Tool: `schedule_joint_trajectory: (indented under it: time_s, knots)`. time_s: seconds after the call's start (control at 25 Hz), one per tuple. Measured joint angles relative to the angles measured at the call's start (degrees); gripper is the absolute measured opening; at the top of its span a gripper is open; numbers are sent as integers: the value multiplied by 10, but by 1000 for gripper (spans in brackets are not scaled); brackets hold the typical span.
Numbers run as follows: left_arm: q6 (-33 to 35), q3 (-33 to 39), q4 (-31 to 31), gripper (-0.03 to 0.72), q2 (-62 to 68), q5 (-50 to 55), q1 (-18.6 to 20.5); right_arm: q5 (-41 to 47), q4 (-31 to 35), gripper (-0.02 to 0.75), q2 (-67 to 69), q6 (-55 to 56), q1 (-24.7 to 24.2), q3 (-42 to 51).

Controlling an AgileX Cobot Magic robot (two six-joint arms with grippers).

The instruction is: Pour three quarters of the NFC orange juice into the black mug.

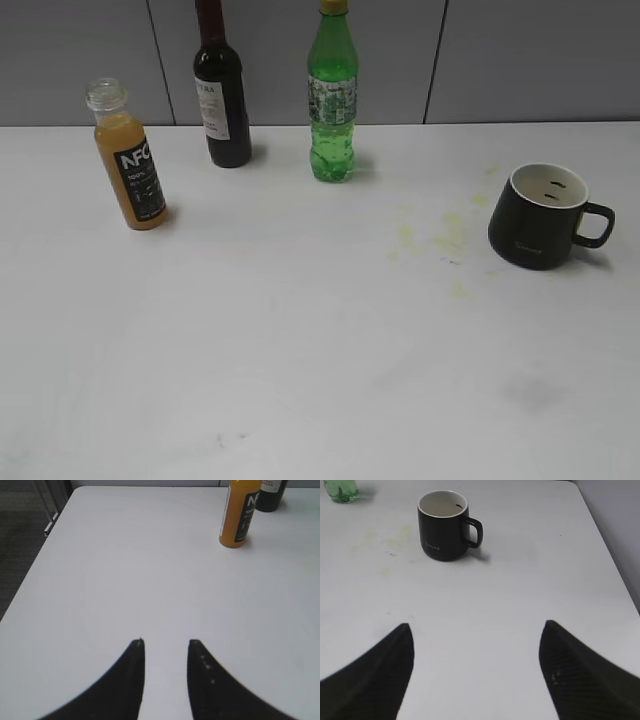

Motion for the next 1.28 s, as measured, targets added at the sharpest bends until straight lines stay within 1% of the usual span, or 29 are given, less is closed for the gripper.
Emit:
schedule_joint_trajectory:
  time_s: [0.24,0.32,0.36,0.48,0.6,0.76,0.84,0.92,1.16,1.28]
  knots:
    - [0,0,0,236,0,0,0,-9,8,592,1,0,0,-6]
    - [0,0,0,236,0,0,0,-44,8,592,11,3,0,-11]
    - [0,0,0,236,0,0,0,-74,8,592,17,3,0,-12]
    - [0,0,0,236,0,0,0,-193,8,592,43,4,0,3]
    - [0,0,0,236,0,0,0,-334,8,592,88,4,0,44]
    - [0,0,0,236,0,0,0,-547,8,592,172,5,0,111]
    - [0,0,0,236,0,0,0,-658,8,592,231,5,0,138]
    - [0,0,0,236,0,0,0,-744,8,592,294,5,0,156]
    - [0,0,0,236,0,0,0,-954,10,592,517,5,0,161]
    - [0,0,0,236,0,0,0,-1077,19,592,637,5,0,161]
